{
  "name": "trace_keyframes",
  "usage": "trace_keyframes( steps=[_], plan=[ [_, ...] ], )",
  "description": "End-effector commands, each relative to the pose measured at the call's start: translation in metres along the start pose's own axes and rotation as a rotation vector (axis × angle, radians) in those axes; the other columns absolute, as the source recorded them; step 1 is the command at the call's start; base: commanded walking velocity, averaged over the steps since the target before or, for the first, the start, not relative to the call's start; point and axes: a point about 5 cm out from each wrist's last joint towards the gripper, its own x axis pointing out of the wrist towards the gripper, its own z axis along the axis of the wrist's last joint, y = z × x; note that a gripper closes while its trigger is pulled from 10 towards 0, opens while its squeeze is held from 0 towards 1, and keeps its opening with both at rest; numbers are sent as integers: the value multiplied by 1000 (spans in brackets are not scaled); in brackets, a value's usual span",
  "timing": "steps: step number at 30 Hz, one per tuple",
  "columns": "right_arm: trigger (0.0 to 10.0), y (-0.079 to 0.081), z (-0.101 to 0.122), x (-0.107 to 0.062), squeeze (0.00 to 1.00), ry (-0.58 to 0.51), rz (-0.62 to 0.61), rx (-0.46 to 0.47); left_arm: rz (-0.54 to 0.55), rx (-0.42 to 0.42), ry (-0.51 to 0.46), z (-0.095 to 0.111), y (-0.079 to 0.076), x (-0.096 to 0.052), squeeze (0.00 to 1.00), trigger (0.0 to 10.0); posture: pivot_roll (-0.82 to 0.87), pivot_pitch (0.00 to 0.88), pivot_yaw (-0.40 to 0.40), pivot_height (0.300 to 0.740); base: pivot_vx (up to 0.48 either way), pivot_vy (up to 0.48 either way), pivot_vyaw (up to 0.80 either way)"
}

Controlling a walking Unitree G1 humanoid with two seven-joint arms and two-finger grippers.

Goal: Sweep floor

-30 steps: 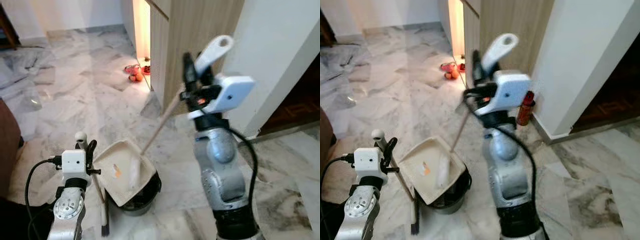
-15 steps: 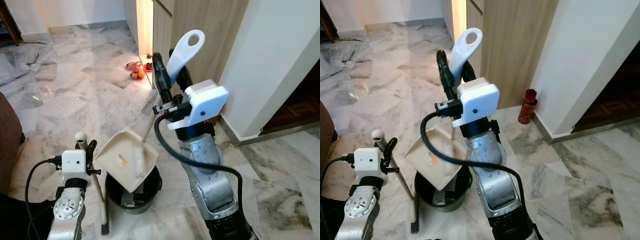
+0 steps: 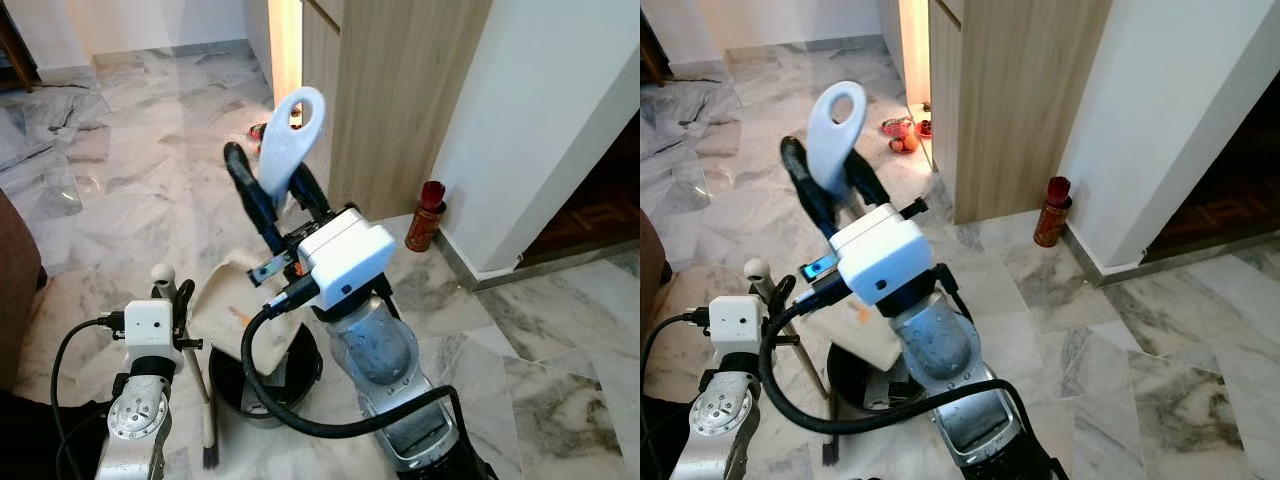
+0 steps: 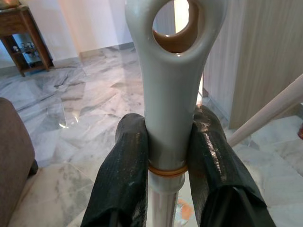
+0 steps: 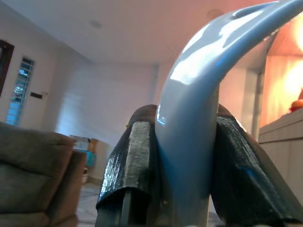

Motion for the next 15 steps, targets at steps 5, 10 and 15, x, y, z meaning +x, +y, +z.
trace_keyframes(
  steps=[5, 10, 15],
  plan=[
    [10000, -2, 23, 5, 0, -131, -20, -11, -1, -2, -39, 5, 1, 0, 0, 10000, 57, 113, -21, 740, 0, 0, 0],
    [10000, 4, 24, 4, 0, -142, 38, -82, -2, -2, -40, 6, 0, 0, 0, 10000, 58, 114, -22, 740, 0, 0, 0],
    [10000, 4, 21, 4, 0, -130, 33, -52, -2, -3, -40, 6, 1, 0, 0, 10000, 59, 112, -21, 740, 0, 0, 0]
  ],
)
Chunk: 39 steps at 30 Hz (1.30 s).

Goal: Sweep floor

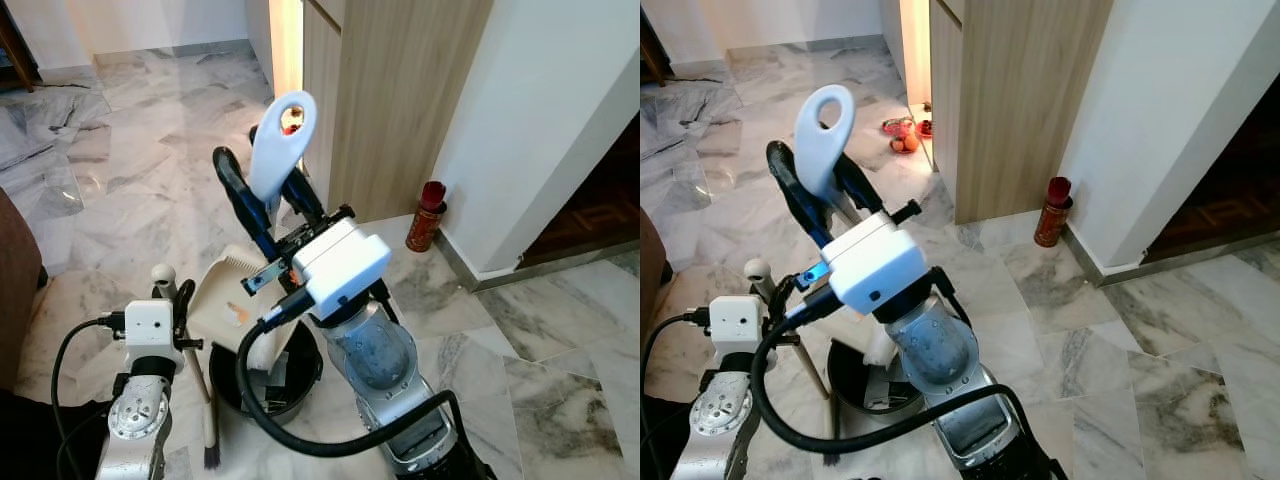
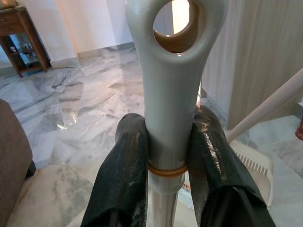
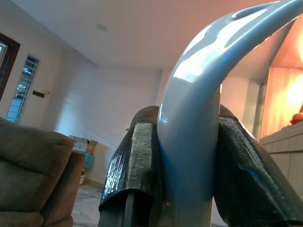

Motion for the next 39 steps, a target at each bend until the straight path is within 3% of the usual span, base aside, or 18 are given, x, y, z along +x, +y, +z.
trace_keyframes(
  steps=[1, 11, 23, 27, 35, 39],
  plan=[
    [10000, 0, 19, 5, 0, -106, 0, 3, -1, -1, -40, 6, 1, 1, 0, 10000, 59, 113, -21, 740, 0, 0, 0],
    [10000, -7, 13, 4, 0, -77, -39, -15, -6, -3, -41, 6, 1, 1, 0, 10000, 60, 112, -21, 740, 0, 0, 0],
    [10000, -7, 19, 5, 0, -129, 1, -161, -17, 1, -45, 6, -1, 2, 0, 10000, 58, 110, -20, 740, 0, 0, 0],
    [10000, -5, 18, 4, 0, -121, 4, -144, -17, 1, -46, 6, -2, 2, 0, 10000, 60, 109, -22, 740, 0, 0, 0],
    [10000, -7, 16, 4, 0, -102, -40, -20, -13, 1, -48, 6, -2, 2, 0, 10000, 61, 110, -25, 740, 0, 0, 0],
    [10000, -9, 16, 4, 0, -107, -44, -65, -14, 1, -48, 6, -2, 2, 0, 10000, 59, 110, -26, 740, 0, 0, 0]
  ],
)
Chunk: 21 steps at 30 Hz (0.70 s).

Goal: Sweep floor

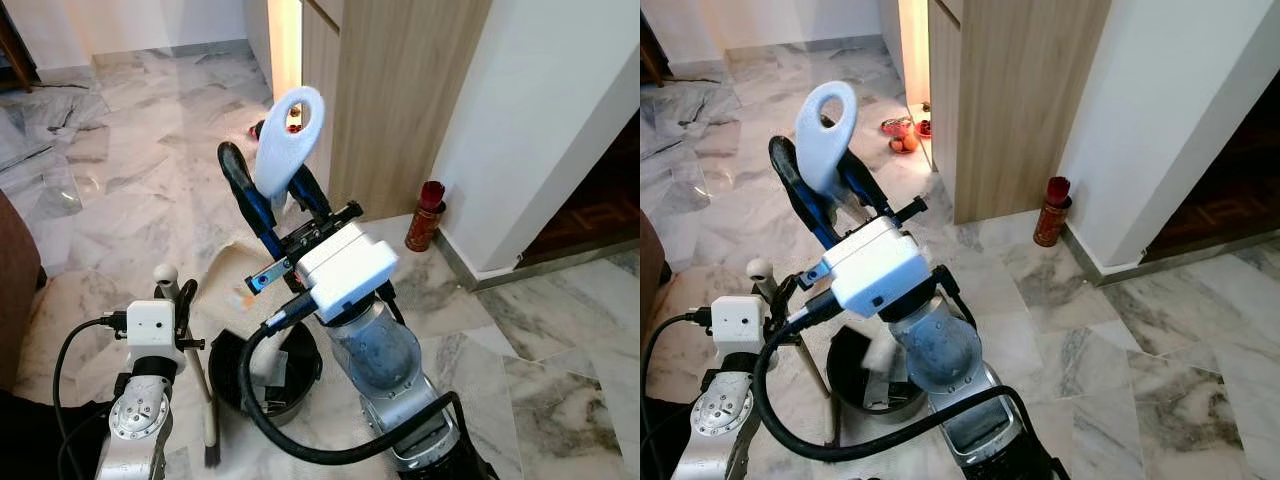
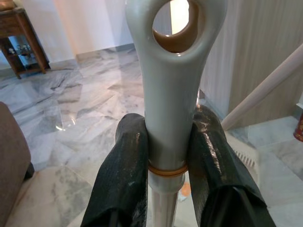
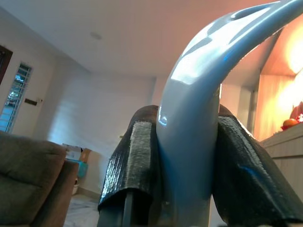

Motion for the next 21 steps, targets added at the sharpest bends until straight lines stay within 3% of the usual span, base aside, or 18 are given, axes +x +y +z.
trace_keyframes(
  steps=[1, 9, 16, 18, 21],
  plan=[
    [10000, -2, 13, 4, 0, -79, 22, -79, 0, 1, -38, 6, 0, 2, 0, 10000, 59, 110, -26, 740, 0, 0, 0],
    [10000, 2, 13, 3, 0, -81, 42, -99, 0, 0, -39, 6, 0, 2, 0, 10000, 59, 111, -27, 740, 0, 0, 0],
    [10000, -12, 5, 0, 0, -35, -25, -180, -4, 0, -39, 5, 0, 2, 0, 10000, 55, 109, -25, 740, 0, 0, 0],
    [10000, -34, -6, -6, 0, 25, -77, -311, -9, -1, -38, 5, -1, 2, 0, 10000, 52, 105, -22, 740, 0, 0, 0],
    [10000, -55, -14, -13, 0, 76, -129, -404, -12, 0, -37, 5, -1, 2, 0, 10000, 51, 102, -21, 740, 0, 0, 0]
  ],
)
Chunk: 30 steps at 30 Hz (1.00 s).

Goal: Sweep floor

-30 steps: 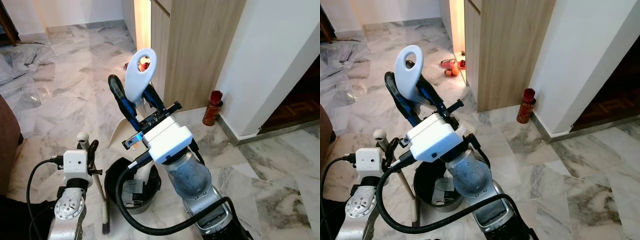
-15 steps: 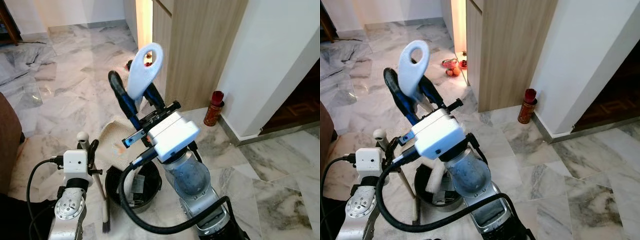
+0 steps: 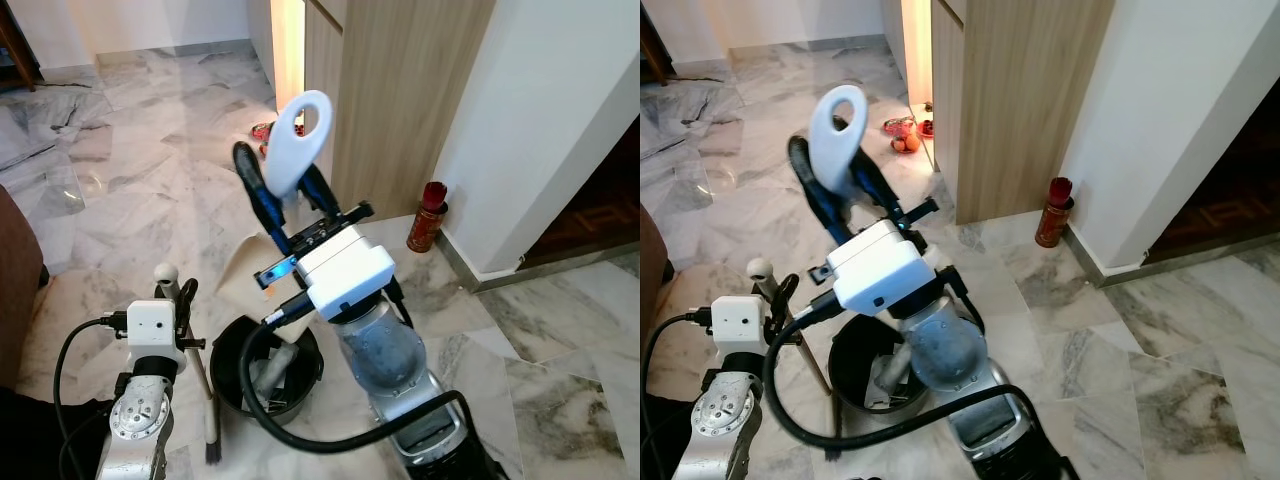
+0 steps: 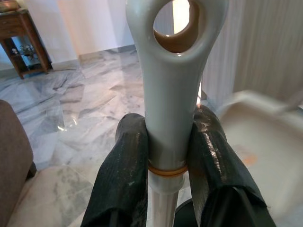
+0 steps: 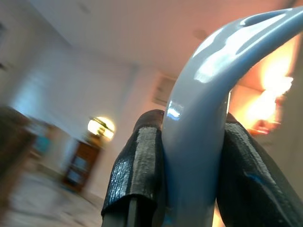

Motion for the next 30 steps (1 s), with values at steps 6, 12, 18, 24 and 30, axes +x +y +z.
trace_keyframes(
  steps=[6, 12, 18, 24, 30],
  plan=[
    [10000, -54, -33, -19, 0, 160, -208, -186, -16, 5, -25, 3, 0, 0, 0, 10000, 43, 92, -19, 740, 0, 0, 0],
    [10000, -57, -65, -56, 0, 343, -240, -176, -20, 6, -17, 1, 1, -2, 0, 10000, 38, 85, -18, 740, 0, 0, 0],
    [10000, -57, -85, -84, 0, 469, -274, -149, -18, 4, -8, -1, 2, -5, 0, 10000, 37, 84, -18, 740, 0, 0, 0],
    [10000, -58, -100, -103, 0, 555, -289, -161, -10, -2, 4, -3, 4, -9, 0, 10000, 40, 86, -16, 740, 0, 0, 0],
    [10000, -58, -114, -119, 0, 653, -361, -14, 21, -22, 17, -5, 8, -11, 0, 10000, 38, 104, -20, 740, 0, 0, 0]
  ],
)
